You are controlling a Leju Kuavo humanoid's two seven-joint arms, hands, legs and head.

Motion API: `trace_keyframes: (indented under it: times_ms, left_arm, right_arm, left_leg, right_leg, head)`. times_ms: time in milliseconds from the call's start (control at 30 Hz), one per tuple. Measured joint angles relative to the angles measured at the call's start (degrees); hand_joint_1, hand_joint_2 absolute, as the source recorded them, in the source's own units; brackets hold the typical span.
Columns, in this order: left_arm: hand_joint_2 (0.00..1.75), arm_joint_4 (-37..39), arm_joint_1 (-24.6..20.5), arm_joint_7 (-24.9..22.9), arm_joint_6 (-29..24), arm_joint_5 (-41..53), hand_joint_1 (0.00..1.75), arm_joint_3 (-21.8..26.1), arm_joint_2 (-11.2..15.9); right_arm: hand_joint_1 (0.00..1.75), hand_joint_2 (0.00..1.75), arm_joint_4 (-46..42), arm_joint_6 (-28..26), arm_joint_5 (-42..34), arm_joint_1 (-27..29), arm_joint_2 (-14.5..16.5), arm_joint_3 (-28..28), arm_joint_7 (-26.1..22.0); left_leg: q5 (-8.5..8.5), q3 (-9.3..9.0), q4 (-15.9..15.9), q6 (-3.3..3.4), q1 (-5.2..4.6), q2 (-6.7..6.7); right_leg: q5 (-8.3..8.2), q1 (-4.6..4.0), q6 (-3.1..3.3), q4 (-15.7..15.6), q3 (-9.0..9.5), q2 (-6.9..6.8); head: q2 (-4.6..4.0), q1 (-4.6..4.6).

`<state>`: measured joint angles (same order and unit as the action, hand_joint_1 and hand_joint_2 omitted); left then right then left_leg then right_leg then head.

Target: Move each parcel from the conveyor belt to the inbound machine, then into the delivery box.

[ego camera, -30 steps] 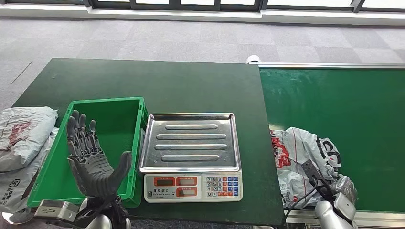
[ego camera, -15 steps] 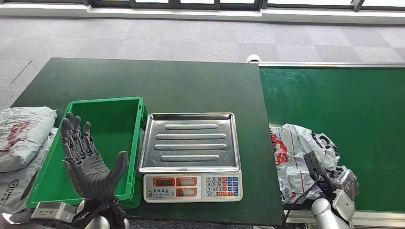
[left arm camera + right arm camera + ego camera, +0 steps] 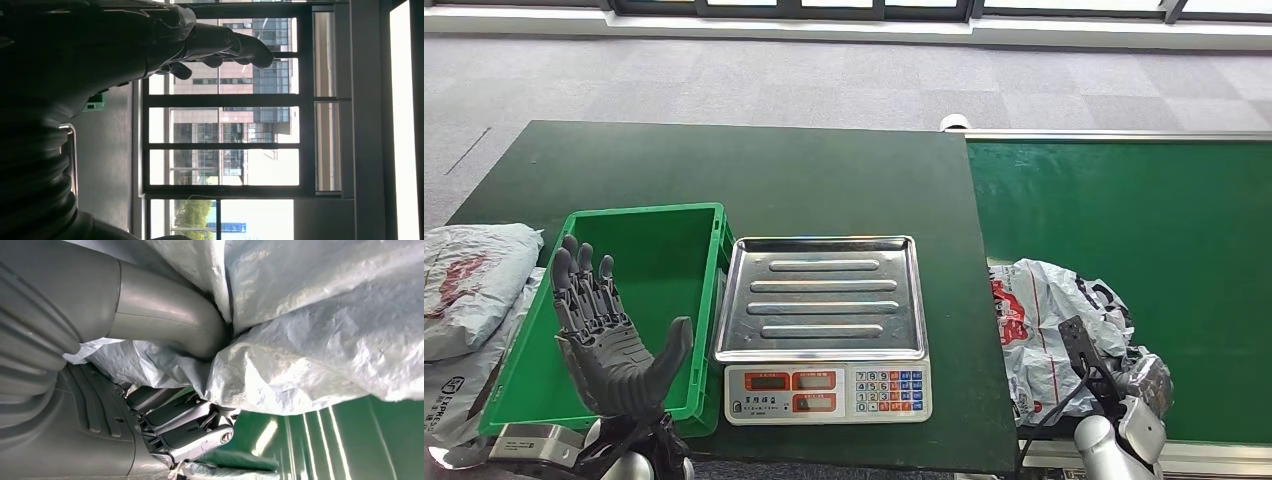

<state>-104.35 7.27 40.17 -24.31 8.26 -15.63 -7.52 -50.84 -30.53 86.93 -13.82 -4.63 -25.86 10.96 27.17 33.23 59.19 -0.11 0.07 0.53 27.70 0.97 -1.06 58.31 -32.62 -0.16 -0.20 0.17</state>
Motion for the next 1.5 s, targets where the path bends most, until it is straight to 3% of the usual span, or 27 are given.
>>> trace_keyframes:
  times_ms: [167, 400, 500, 800, 933, 1033, 1267, 1500]
  left_arm:
    - [1.75, -0.2, 0.4, 0.0, -1.0, 0.0, 0.00, 0.0, 0.0]
    - [1.75, -0.4, 0.7, 0.0, -2.6, -0.3, 0.00, -0.5, 0.3]
    - [1.75, -0.3, 0.5, 0.0, -2.0, -0.5, 0.00, -1.3, 0.4]
    - [1.75, 0.1, -0.4, 0.0, -1.6, -0.8, 0.00, -2.8, 0.6]
    - [1.75, 0.4, -0.8, 0.0, -0.8, -0.9, 0.00, -2.9, 0.6]
    - [1.75, 0.6, -1.1, 0.0, -0.6, -1.1, 0.00, -2.9, 0.6]
    - [1.75, 0.7, -1.4, 0.0, -0.6, -1.1, 0.00, -2.9, 0.6]
    - [1.75, 1.2, -1.9, 0.0, -0.1, -1.6, 0.00, -3.0, 0.6]
  right_arm:
    - [1.75, 1.75, -13.1, -8.7, -7.3, 5.3, 3.2, 0.0, -7.1]
    - [1.75, 1.75, -38.1, -9.7, -16.7, 8.3, 14.0, -4.5, -29.9]
    - [1.75, 1.75, -47.0, -9.7, -21.6, 8.7, 17.7, -7.7, -35.6]
    - [1.75, 1.75, -60.7, -9.7, -21.6, 10.2, 21.2, -10.4, -36.3]
    - [1.75, 1.75, -63.5, -9.7, -29.0, 10.3, 21.3, -11.0, -42.2]
    - [1.75, 1.75, -65.0, -9.7, -32.5, 10.3, 21.3, -11.2, -45.0]
    - [1.75, 1.75, -66.4, -9.6, -33.2, 10.3, 21.3, -11.4, -45.5]
    - [1.75, 1.75, -67.0, -9.7, -39.9, 10.6, 21.5, -9.3, -48.7]
  left_leg:
    - [0.01, 0.09, 0.0, -0.01, 0.01, 0.06]
    - [-0.02, 0.11, 0.0, -0.06, 0.06, -0.02]
    - [-0.03, 0.15, 0.0, -0.04, 0.04, 0.10]
    - [-0.02, 0.16, 0.0, -0.03, -0.02, -0.18]
    - [-0.02, 0.15, 0.0, -0.03, -0.02, -0.19]
    - [-0.02, 0.15, 0.0, -0.03, -0.01, -0.19]
    - [-0.02, 0.15, 0.0, -0.03, -0.01, -0.20]
    - [-0.02, 0.24, 0.0, -0.04, -0.01, -0.19]
  right_leg:
    - [0.02, -0.02, 0.03, 0.0, -0.05, -0.04]
    - [0.04, -0.05, 0.06, 0.0, -0.23, 0.00]
    - [0.04, -0.03, 0.06, 0.0, -0.23, -0.13]
    - [-0.02, 0.03, 0.01, 0.0, -0.27, 0.18]
    - [-0.03, 0.02, 0.02, 0.0, -0.27, 0.18]
    - [-0.03, 0.01, 0.02, 0.0, -0.27, 0.19]
    - [-0.02, 0.01, 0.02, 0.0, -0.27, 0.20]
    - [-0.02, 0.01, 0.02, 0.0, -0.24, 0.19]
  head:
    - [0.00, 0.00]
    - [0.00, 0.00]
    - [0.00, 0.01]
    - [0.00, 0.01]
    - [0.00, 0.01]
    - [0.00, 0.01]
    - [0.00, 0.01]
    - [0.00, 0.02]
